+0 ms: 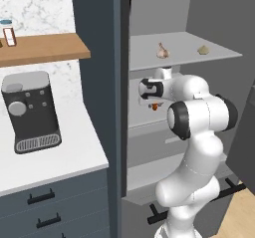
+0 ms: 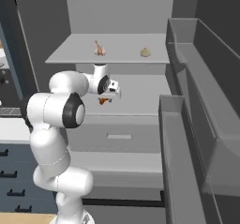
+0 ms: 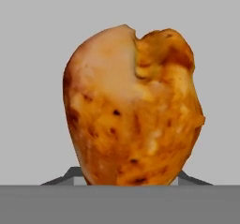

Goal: Place one garlic and one chicken drumstick in each tupperware on the nearby counter, to pack two identical lunches.

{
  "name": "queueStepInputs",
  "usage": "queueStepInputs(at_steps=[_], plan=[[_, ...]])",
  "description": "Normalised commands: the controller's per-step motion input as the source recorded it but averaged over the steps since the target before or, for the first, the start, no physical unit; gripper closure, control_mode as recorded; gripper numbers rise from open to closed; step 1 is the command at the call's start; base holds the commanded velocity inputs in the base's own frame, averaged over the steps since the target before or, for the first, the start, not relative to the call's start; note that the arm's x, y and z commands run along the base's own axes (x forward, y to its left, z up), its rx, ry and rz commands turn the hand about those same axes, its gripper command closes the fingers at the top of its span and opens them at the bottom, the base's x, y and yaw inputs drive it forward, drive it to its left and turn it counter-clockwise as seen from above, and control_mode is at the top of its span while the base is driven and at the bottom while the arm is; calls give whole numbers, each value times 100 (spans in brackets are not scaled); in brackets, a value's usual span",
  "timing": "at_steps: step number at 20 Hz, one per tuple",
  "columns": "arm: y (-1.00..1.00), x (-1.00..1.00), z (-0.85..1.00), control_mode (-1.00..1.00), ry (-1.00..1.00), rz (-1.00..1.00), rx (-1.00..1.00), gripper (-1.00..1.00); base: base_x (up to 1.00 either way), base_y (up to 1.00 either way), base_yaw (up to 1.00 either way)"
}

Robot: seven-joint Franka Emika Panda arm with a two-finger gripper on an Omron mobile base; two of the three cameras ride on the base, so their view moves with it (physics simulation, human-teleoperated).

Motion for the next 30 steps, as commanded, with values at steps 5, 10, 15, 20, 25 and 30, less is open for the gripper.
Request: queueStepInputs(at_steps=[5,10,15,20,25,30], plan=[[-1,-37,-25,-100,1,0,0,100,0,0,0],[0,-67,-78,-100,-1,0,0,100,0,0,0],[0,-66,-77,-100,-10,0,0,100,0,0,0],[-10,-53,-96,-100,-16,0,0,100,0,0,0],[-8,-65,-32,-100,-16,0,1,100,0,0,0],[-16,-98,59,-100,-5,0,1,100,0,0,0]])
